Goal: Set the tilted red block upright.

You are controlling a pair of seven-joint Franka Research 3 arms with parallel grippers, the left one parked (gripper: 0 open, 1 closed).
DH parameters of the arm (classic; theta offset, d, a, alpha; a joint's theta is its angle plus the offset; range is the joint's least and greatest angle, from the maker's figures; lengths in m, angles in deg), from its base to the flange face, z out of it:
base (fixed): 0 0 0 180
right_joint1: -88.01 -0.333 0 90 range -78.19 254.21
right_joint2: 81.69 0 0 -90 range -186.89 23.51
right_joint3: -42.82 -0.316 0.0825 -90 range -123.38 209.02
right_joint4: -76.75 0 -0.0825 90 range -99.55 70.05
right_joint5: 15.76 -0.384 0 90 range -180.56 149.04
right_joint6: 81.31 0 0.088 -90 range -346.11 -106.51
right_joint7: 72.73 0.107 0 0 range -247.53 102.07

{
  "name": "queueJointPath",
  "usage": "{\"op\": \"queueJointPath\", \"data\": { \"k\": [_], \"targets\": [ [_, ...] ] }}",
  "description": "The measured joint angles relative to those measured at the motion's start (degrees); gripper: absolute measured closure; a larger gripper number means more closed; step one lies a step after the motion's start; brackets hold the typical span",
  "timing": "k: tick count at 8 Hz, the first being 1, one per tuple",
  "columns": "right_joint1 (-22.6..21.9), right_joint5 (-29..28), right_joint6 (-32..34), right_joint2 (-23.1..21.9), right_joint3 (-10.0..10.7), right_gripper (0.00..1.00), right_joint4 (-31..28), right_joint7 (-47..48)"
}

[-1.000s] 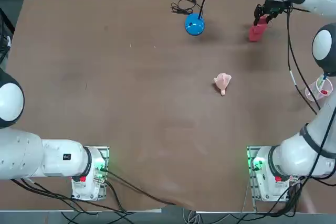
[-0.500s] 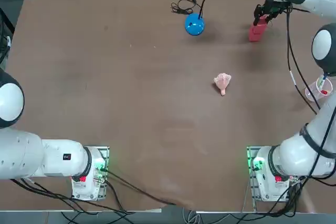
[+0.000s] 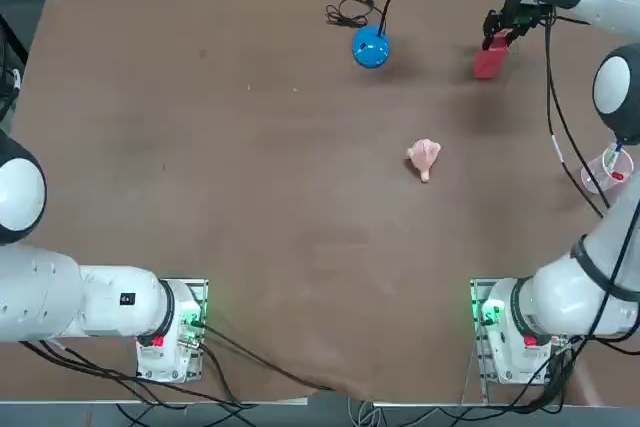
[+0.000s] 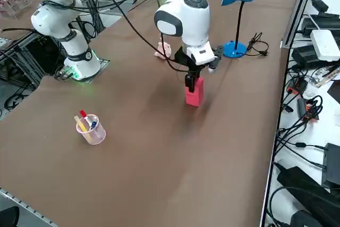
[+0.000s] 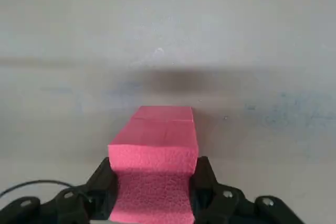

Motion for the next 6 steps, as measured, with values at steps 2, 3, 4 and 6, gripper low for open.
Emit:
{"op": "queueJointPath", "data": {
  "k": [2, 3, 4, 6],
  "targets": [
    [-0.01, 0.00, -0.01, 0.00, -0.03, 0.29, 0.00, -0.10],
    [-0.06, 0.00, -0.02, 0.00, -0.08, 0.13, 0.00, -0.25],
    [-0.16, 0.01, -0.08, 0.00, -0.15, 0.00, 0.01, -0.38],
    [-0.21, 0.02, -0.28, -0.06, -0.22, 0.00, 0.20, -0.44]
  ]
}}
